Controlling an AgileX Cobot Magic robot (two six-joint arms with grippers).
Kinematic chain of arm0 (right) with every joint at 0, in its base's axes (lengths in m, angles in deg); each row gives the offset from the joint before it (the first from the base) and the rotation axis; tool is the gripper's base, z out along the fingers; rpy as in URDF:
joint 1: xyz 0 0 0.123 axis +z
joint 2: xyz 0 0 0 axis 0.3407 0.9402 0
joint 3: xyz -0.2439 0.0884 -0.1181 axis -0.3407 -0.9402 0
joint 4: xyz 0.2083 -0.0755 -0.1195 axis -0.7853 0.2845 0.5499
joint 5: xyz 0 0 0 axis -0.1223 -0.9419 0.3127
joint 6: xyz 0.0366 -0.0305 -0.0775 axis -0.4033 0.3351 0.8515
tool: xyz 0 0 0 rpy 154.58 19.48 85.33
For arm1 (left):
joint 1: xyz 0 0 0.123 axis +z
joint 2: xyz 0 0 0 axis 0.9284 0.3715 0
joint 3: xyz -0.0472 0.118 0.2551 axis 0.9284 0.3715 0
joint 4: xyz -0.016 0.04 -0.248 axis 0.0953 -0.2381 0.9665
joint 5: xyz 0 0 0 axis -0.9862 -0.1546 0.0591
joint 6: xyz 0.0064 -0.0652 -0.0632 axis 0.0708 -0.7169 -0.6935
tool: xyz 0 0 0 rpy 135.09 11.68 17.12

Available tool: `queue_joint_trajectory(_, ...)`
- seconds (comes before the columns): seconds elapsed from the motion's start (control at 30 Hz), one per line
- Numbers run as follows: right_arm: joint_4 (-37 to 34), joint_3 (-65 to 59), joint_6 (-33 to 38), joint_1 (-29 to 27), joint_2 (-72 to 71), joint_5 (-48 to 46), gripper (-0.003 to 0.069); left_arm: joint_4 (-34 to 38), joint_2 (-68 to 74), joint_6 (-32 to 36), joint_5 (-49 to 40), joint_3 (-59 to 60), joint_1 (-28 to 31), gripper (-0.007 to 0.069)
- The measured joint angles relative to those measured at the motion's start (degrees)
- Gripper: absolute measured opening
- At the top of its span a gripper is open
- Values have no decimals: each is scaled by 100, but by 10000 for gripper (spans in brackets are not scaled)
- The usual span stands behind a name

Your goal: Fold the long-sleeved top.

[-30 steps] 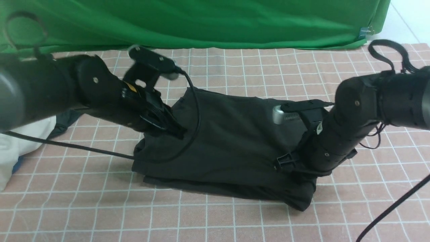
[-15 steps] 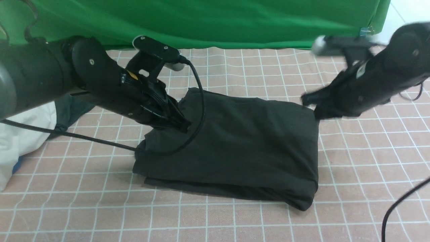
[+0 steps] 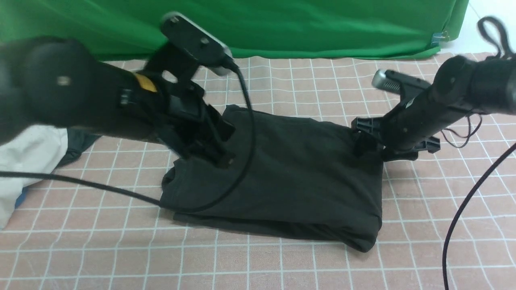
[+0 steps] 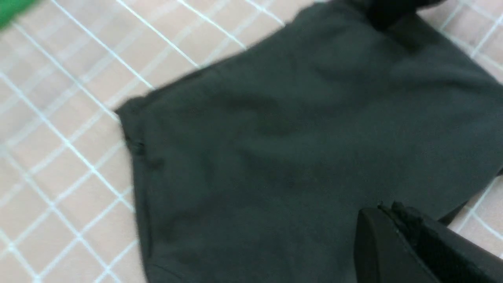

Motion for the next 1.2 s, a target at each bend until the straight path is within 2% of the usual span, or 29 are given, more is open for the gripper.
queue_joint_trajectory(0.07,-27,6,145,0,34,68,301,-9,-293,0,118,140,0,18)
queue_joint_trajectory(0.1,-45,6,169,0,40,76,290,-9,-351,0,147,172,0,18)
queue_joint_trajectory(0.13,-104,11,414,36,56,151,190,-9,-580,0,295,326,-4,18)
queue_joint_trajectory(0.23,-138,150,974,114,86,211,73,-30,-1045,0,549,762,-4,18)
queue_joint_trajectory(0.37,-163,761,1761,145,341,362,66,-44,-1841,-51,978,1582,-4,18)
queue_joint_trajectory(0.43,-163,1131,1897,145,495,389,75,-44,-2240,-83,1357,1972,-4,18)
queue_joint_trajectory(0.47,-163,1267,1933,139,564,389,83,-44,-2339,-90,1464,2073,-4,18)
queue_joint_trajectory(0.5,-156,1589,1985,127,759,308,138,-44,-2776,-105,1973,2466,-4,18)
queue_joint_trajectory(0.53,-156,1622,1983,127,778,307,138,-44,-2821,-105,2026,2559,-4,18)
queue_joint_trajectory(0.6,-151,1855,1955,114,888,137,268,-44,-3212,-111,2425,2929,-4,18)
queue_joint_trajectory(0.63,-145,1995,1896,102,902,-36,417,-44,-3583,-111,2566,3235,-4,18)
queue_joint_trajectory(0.67,-145,2004,1890,102,902,-56,433,-44,-3616,-111,2577,3259,-4,18)
queue_joint_trajectory(0.7,-145,2042,1863,97,840,-199,526,-48,-3802,-111,2571,3385,2,18)
queue_joint_trajectory(0.73,-138,2043,1827,97,728,-352,563,-54,-3968,-111,2531,3475,6,18)
queue_joint_trajectory(0.8,-101,2043,1808,97,563,-612,559,-54,-4125,-111,2476,3532,6,18)
queue_joint_trajectory(0.83,-54,2043,1802,97,426,-788,535,-48,-4252,-111,2390,3551,6,18)
queue_joint_trajectory(0.9,115,2029,1802,97,-166,-1404,371,-43,-4609,-111,2291,3575,6,18)
queue_joint_trajectory(1.03,157,1523,1786,97,-1426,-1860,106,-53,-5185,-111,2101,3579,6,18)
queue_joint_trajectory(1.1,157,951,1753,97,-2130,-1907,54,-69,-5481,-111,1977,3601,6,18)
queue_joint_trajectory(1.2,162,14,1599,97,-3303,-1906,43,-81,-5799,-111,1939,3739,6,18)
